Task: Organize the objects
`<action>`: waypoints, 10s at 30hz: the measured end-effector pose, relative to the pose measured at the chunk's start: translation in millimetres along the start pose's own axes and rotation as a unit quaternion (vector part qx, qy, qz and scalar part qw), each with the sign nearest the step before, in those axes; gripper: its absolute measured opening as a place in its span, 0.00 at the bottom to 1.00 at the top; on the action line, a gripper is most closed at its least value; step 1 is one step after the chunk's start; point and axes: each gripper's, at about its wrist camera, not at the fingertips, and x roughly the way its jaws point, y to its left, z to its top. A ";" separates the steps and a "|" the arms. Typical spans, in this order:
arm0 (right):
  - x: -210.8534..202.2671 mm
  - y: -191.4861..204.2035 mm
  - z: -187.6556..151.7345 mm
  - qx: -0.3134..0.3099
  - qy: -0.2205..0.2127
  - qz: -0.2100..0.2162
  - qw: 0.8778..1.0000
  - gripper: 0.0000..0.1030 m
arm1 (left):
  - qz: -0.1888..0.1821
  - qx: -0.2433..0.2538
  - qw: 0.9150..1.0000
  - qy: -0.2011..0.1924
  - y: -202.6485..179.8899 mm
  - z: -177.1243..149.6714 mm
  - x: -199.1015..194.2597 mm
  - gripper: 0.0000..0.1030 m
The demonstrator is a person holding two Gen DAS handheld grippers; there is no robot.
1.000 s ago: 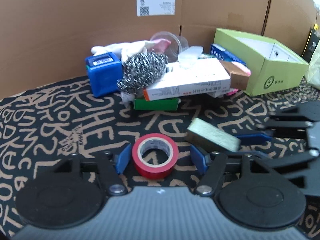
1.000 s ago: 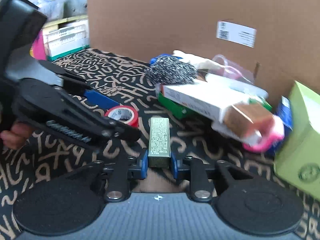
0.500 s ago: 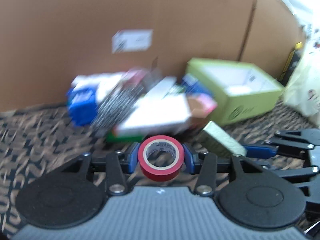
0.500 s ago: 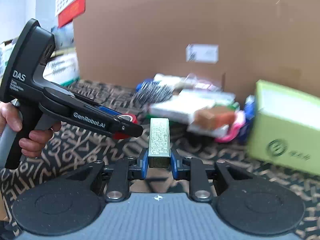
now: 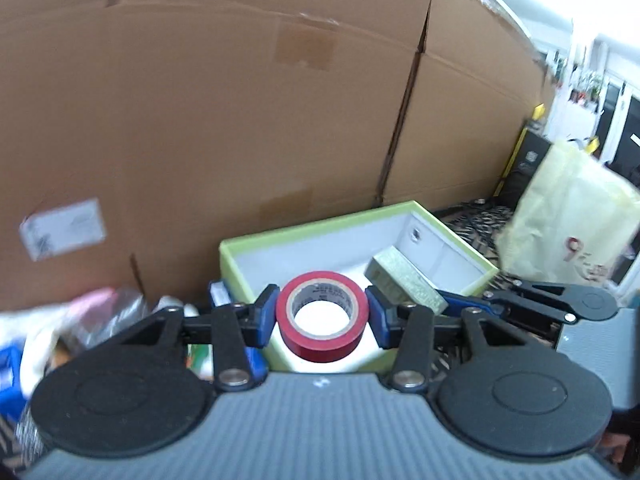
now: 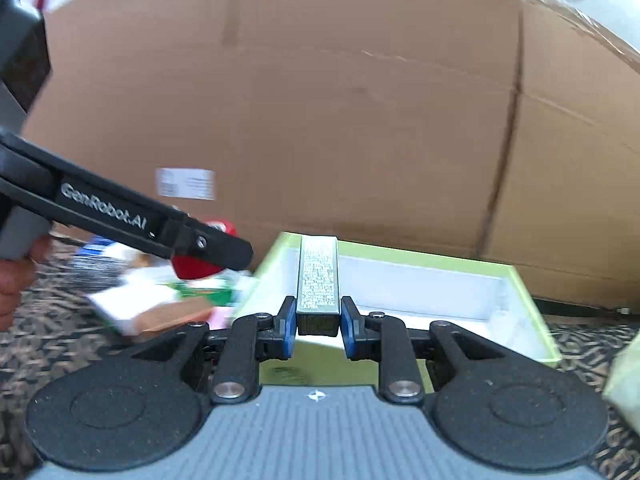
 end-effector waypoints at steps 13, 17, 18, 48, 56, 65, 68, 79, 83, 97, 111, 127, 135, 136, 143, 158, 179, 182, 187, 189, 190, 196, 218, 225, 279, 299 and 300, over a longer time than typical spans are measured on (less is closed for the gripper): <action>113.2 -43.6 -5.3 0.023 0.120 -0.028 0.992 0.25 | 0.046 0.000 0.998 0.045 10.6 8.0 117.2 0.53; 119.9 -43.0 -7.0 0.034 0.142 -0.024 0.989 0.38 | 0.039 -0.013 0.999 0.007 13.1 3.7 104.2 0.99; 115.6 -43.0 -6.3 0.037 0.137 -0.024 0.990 0.45 | 0.041 -0.015 0.999 -0.002 11.2 3.7 97.3 1.00; -4.9 121.3 -72.5 0.077 0.029 0.070 0.994 0.82 | 0.189 -0.151 0.970 -0.020 110.5 -174.5 -135.2 1.00; 22.8 147.0 -42.7 0.061 0.005 0.083 0.995 0.81 | 0.200 -0.162 0.965 -0.044 136.0 -166.6 -153.0 1.00; 41.5 150.6 -35.7 0.076 0.008 0.074 0.994 0.75 | 0.180 -0.140 0.972 -0.051 161.4 -128.6 -110.9 0.98; 48.8 148.1 -35.8 0.100 0.013 0.082 0.991 0.73 | 0.172 -0.134 0.975 -0.041 166.6 -120.9 -94.2 0.86; 39.7 148.0 -47.9 0.090 0.012 0.087 0.992 0.40 | 0.151 -0.147 0.978 -0.008 164.1 -143.0 -101.8 0.38; 15.2 144.7 -58.1 0.063 0.013 0.106 0.992 0.39 | 0.130 -0.128 0.983 0.013 139.9 -163.0 -122.0 0.38; -45.7 116.4 -100.5 0.049 0.059 0.112 0.991 0.55 | 0.111 -0.045 0.991 0.057 82.0 -211.0 -147.6 0.65; -11.3 135.7 -92.7 -0.035 0.077 0.146 0.986 0.54 | 0.111 -0.029 0.991 0.066 81.0 -209.6 -133.9 0.52; -10.2 123.4 -101.5 0.004 0.088 0.167 0.982 0.34 | 0.081 -0.034 0.994 0.072 71.3 -197.6 -128.5 0.39; -40.8 72.0 -79.7 0.038 0.044 0.136 0.989 0.34 | 0.003 -0.008 1.000 0.027 30.1 -126.2 -109.3 0.39; -44.6 63.8 -74.1 0.039 0.036 0.127 0.990 0.34 | -0.008 -0.002 1.000 0.022 23.4 -115.4 -105.0 0.39; -51.5 6.8 -30.6 0.034 -0.004 0.038 0.999 0.33 | -0.035 0.019 0.999 0.007 -20.7 -37.5 -50.1 0.39; 72.2 -87.3 -6.7 0.067 0.077 -0.065 0.993 0.33 | 0.017 -0.015 0.995 0.096 -16.6 5.1 138.4 0.39; 9.4 -78.3 -4.6 0.071 -0.001 -0.065 0.995 0.73 | 0.016 -0.028 0.999 -0.027 -24.4 -9.2 54.0 1.00; -14.1 -62.5 -12.4 0.080 -0.017 -0.045 0.996 0.76 | 0.031 -0.045 0.998 -0.033 -16.3 -26.1 27.5 1.00; -39.4 -28.9 -32.9 0.095 -0.030 -0.005 0.995 0.76 | 0.061 -0.081 0.994 -0.038 7.3 -75.7 -14.1 1.00; -43.4 -12.8 -43.4 0.094 -0.028 0.010 0.995 0.76 | 0.081 -0.101 0.991 -0.033 22.5 -97.4 -36.3 1.00; -44.8 -5.2 -48.4 0.095 -0.027 0.017 0.995 0.76 | 0.090 -0.110 0.989 -0.029 29.5 -108.3 -44.1 1.00; -31.9 48.3 -73.8 0.097 -0.001 0.077 0.992 0.76 | 0.141 -0.141 0.980 -0.013 66.5 -157.7 -82.6 1.00; 67.0 174.0 -48.3 -0.088 -0.007 0.153 0.984 0.65 | 0.121 -0.146 0.982 -0.011 150.2 -146.5 -64.8 0.82; 41.9 202.0 -61.3 -0.123 -0.017 0.178 0.976 0.64 | 0.135 -0.129 0.982 -0.016 139.1 -167.9 -89.2 0.74; -1.2 162.1 -100.3 -0.105 0.014 0.086 0.991 0.68 | 0.117 -0.287 0.951 0.012 129.5 -196.7 -122.0 0.94; -43.0 165.9 -115.4 -0.090 0.047 0.173 0.980 0.68 | 0.241 -0.207 0.947 0.050 143.7 -193.2 -104.3 0.87; -43.2 161.9 -116.7 -0.080 0.054 0.173 0.980 0.68 | 0.250 -0.185 0.949 0.058 141.3 -192.4 -99.6 0.85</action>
